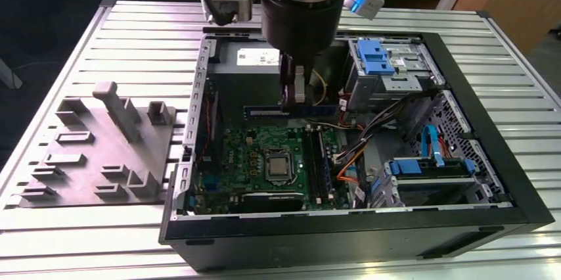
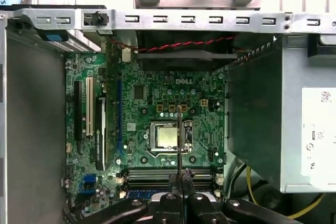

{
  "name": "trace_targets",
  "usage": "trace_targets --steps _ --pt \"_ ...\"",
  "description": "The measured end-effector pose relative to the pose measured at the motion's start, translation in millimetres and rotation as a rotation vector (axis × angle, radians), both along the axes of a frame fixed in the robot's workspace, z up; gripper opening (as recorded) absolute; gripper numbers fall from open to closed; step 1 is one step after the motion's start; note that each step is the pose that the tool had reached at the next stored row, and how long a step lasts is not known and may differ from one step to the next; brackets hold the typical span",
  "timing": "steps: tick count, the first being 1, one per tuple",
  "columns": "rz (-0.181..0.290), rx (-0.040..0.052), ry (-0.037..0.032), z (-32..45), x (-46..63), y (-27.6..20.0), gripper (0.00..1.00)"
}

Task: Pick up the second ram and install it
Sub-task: 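Pick up the second ram and move it above second insertion slot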

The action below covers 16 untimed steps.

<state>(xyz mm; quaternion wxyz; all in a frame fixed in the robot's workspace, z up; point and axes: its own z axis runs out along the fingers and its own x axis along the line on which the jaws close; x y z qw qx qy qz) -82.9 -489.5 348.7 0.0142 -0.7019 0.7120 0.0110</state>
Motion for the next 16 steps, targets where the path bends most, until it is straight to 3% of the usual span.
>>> trace_targets --steps 8,16 --pt "0.0 -0.0001 0.0 -9.9 -8.0 4.3 0.11" --pt "0.0 -0.0006 -0.0001 -21.9 -11.1 4.8 0.11"
